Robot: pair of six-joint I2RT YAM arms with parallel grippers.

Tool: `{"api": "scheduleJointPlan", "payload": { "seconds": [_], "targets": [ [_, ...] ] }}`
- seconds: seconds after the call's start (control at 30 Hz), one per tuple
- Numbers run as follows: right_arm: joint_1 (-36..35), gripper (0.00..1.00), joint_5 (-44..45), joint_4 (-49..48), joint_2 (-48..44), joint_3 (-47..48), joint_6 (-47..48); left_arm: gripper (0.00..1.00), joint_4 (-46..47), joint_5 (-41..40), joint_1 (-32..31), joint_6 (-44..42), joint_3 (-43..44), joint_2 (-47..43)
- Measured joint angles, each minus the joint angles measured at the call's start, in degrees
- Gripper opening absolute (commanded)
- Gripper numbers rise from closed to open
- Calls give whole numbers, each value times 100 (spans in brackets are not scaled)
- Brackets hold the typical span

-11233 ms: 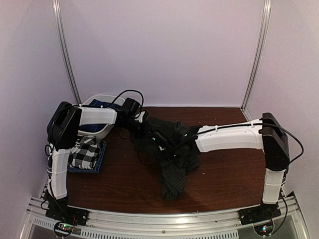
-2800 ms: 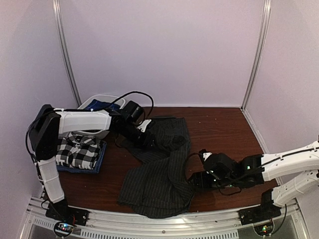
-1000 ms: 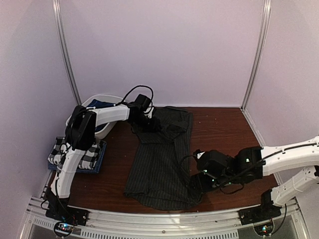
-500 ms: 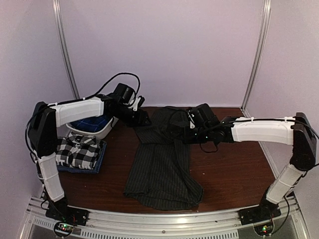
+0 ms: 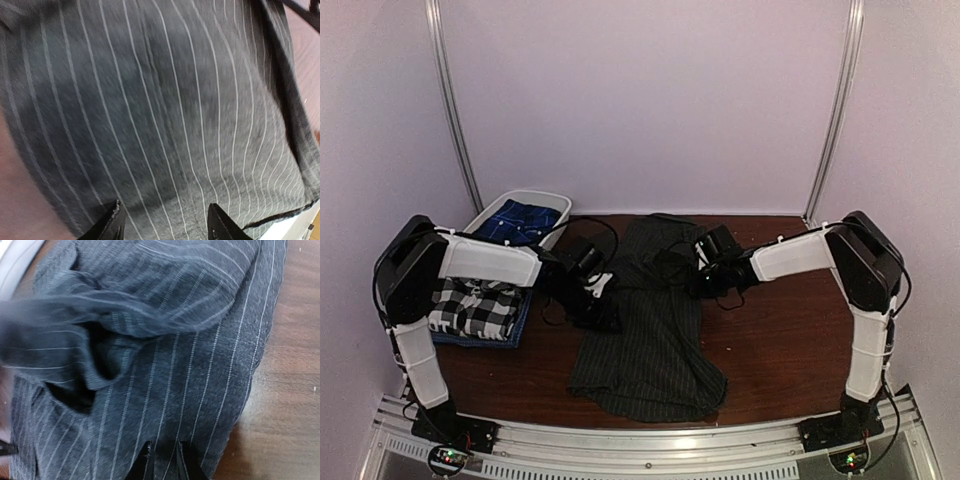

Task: Fold and stack the long sleeve shirts
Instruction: Flatten out the crumpled shirt at the center of the board.

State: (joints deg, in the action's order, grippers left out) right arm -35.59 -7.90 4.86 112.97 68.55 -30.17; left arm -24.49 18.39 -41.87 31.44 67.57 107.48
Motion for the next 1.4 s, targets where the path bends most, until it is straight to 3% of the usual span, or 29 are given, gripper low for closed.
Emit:
{"api": "scheduleJointPlan", "payload": {
  "seconds": [0.67, 0.9, 1.0, 1.17, 1.4],
  "targets": [
    [774, 17, -264, -114, 684, 640, 468, 57, 640, -7, -1038, 691, -1185, -660],
    [774, 26, -205, 223, 490, 619, 647, 59, -46, -588, -1025, 942, -861, -870],
    [772, 32, -118, 435, 197, 564, 699, 59, -249, -894, -800, 962, -494, -1060],
    [748, 42, 24, 605, -509, 531, 804, 60, -350, -1172, 149, 780, 264, -1060],
    [669, 49, 122, 737, -868, 531, 892, 61, -446, -1539, 1064, 236, 1902, 153]
  ]
}}
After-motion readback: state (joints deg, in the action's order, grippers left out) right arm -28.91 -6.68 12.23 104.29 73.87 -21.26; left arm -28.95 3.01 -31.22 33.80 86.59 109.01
